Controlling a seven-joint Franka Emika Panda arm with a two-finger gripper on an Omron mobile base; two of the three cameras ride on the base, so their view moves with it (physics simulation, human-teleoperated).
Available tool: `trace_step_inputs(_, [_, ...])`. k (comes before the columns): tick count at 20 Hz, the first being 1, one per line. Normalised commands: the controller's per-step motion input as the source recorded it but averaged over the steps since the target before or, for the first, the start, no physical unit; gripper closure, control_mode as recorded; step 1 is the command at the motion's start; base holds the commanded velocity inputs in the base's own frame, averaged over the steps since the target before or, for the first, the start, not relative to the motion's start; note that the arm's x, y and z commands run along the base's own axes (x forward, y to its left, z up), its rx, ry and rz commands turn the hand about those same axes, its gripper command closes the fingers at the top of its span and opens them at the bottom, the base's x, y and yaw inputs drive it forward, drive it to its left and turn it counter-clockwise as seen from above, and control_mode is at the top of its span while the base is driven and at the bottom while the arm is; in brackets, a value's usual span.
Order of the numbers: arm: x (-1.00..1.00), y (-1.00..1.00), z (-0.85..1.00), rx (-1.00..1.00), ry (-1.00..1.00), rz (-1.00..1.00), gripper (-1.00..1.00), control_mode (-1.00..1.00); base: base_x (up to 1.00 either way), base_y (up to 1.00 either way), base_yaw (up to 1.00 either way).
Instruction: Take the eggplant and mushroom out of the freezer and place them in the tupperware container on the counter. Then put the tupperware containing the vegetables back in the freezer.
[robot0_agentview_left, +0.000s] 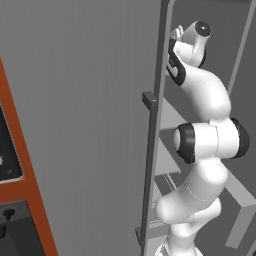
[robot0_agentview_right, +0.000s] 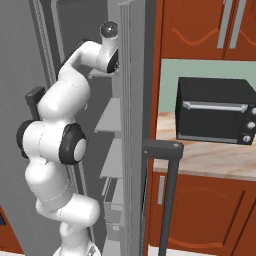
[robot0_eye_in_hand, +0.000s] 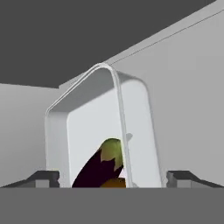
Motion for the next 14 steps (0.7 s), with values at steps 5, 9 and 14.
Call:
trace_step_inputs(5, [-0.99, 0.00, 0.00, 0.00, -0.21, 0.00, -1.00, -1.00, 0.00, 0.00, 0.00])
trace_step_inputs(9, [-1.00, 0.00, 0.00, 0.00, -0.22, 0.00, -1.00, -1.00, 0.00, 0.00, 0.00])
trace_step_inputs(14, [-1.00, 0.00, 0.00, 0.00, -0.08, 0.00, -1.00, -1.00, 0.00, 0.00, 0.00])
